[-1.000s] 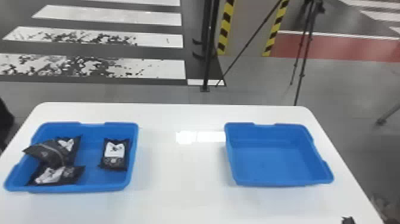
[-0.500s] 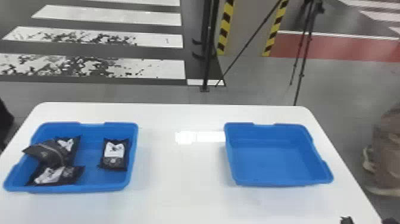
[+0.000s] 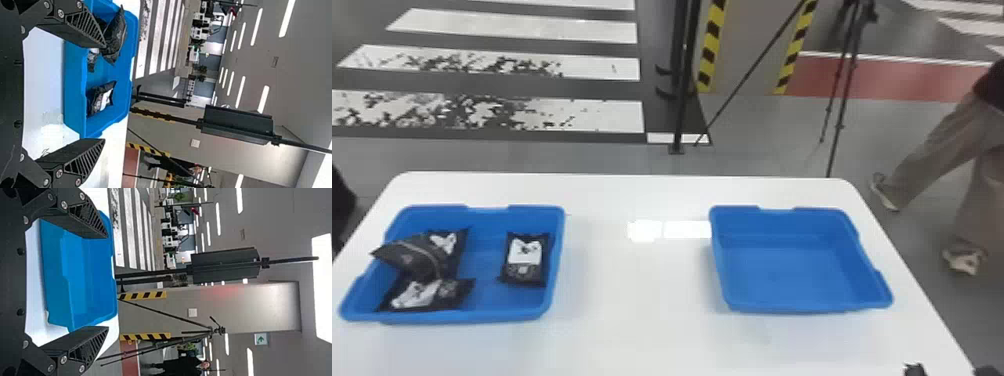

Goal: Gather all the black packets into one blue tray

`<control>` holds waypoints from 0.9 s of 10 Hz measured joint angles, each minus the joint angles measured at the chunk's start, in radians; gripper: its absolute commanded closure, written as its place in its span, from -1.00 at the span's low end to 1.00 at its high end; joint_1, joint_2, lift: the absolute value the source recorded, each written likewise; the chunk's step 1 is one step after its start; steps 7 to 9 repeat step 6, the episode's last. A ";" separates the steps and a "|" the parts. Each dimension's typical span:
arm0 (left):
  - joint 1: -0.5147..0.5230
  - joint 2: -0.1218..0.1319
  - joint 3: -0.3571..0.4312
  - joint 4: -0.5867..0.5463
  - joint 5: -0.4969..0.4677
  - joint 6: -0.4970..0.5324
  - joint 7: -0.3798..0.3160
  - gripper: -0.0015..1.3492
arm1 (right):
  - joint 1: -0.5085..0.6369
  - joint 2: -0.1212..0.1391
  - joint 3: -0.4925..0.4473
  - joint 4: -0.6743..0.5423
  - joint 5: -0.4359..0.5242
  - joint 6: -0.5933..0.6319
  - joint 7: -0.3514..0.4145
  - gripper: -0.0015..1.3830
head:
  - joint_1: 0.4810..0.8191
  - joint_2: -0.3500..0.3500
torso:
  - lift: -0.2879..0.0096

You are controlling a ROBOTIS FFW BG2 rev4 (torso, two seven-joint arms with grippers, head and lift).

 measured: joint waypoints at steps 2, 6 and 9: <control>0.000 0.004 -0.004 0.001 0.002 0.008 -0.001 -0.72 | -0.003 0.000 0.003 0.004 -0.002 0.004 0.000 -0.69 | 0.27 -0.37 | 0.20; -0.007 0.012 -0.015 0.001 0.005 0.023 -0.005 -0.72 | -0.005 0.000 0.009 0.002 -0.002 0.010 0.001 -0.69 | 0.27 -0.39 | 0.20; -0.007 0.012 -0.015 0.001 0.005 0.023 -0.005 -0.72 | -0.005 0.000 0.009 0.002 -0.002 0.010 0.001 -0.69 | 0.27 -0.39 | 0.20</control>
